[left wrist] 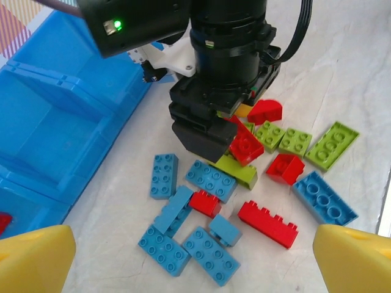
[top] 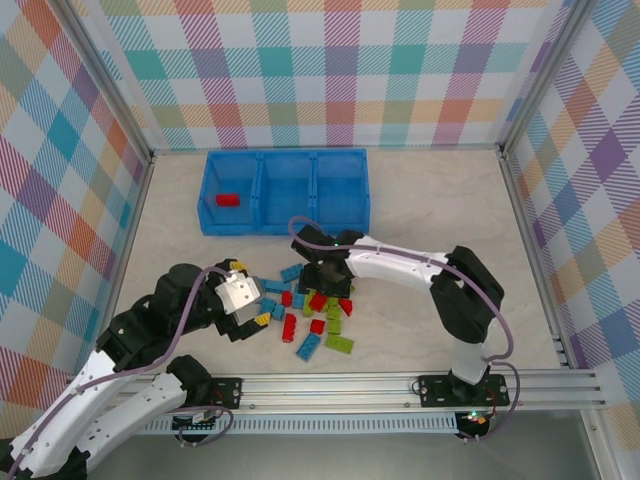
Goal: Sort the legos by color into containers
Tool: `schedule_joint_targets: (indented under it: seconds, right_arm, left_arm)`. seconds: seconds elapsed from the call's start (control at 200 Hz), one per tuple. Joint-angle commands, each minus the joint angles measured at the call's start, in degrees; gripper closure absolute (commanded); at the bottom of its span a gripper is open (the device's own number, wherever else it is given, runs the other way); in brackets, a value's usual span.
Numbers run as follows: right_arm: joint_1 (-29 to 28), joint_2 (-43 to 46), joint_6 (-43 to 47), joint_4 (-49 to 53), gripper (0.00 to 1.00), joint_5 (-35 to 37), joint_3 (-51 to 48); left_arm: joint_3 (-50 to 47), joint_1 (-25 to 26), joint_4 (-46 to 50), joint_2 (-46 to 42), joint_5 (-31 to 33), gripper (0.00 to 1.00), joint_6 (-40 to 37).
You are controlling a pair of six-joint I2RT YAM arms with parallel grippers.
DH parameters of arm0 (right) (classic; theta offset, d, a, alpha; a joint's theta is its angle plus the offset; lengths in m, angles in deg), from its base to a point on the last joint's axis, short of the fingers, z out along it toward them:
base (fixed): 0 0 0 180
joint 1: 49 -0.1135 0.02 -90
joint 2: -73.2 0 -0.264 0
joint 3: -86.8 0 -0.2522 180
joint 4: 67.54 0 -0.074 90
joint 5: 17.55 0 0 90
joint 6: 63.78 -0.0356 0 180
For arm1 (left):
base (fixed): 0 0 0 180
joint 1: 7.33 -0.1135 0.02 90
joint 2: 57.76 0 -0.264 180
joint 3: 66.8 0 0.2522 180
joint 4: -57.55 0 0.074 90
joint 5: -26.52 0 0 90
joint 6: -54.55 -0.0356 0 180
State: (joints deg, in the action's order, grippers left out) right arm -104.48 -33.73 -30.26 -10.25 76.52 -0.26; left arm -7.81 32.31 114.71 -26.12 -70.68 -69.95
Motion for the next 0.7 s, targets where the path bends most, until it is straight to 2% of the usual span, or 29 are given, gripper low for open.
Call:
schedule_joint_targets:
  seconds: [0.0, 0.03, 0.155, 0.34, 0.425, 0.485, 0.575, 0.695]
  right_arm:
    - [-0.59, -1.97, -3.12, 4.95, 0.35, 2.79, 3.26]
    - [-0.62, -2.11, -3.26, 4.97, 0.37, 3.17, 3.37]
    - [-0.61, -1.84, -3.63, 4.54, 0.56, 4.58, 3.24]
    - [-0.6, 0.21, -2.48, 4.17, 0.76, 5.95, 3.0]
    - [-0.62, 2.81, -0.15, 3.41, 0.78, 8.31, 3.87]
    - [-0.68, 5.39, 3.8, 0.44, 0.78, 9.93, 4.65]
    - [-0.54, 8.44, 14.0, -9.93, 0.78, 10.03, 5.18]
    - [0.47, 6.24, 27.66, -20.87, 0.79, 7.92, 9.98]
  left_arm:
    - [-1.25, 0.39, -1.87, -0.78, 1.43, 0.0, -3.38]
    - [-1.44, 0.43, -2.44, -1.0, 1.69, 0.0, -3.38]
    - [-2.54, 0.43, -4.44, -1.49, 2.87, 0.0, -3.51]
    - [-3.56, 0.43, -6.52, -1.54, 4.28, 0.0, -2.88]
    - [-3.77, 0.44, -7.82, -2.12, 4.06, 0.0, -1.9]
    - [-4.22, 0.44, -10.99, -3.07, 4.96, 0.0, 1.7]
    - [-3.59, -0.07, -15.13, -3.53, 10.51, 0.0, 10.23]
    - [1.65, -1.2, -13.01, -1.43, 21.38, 0.0, 20.16]
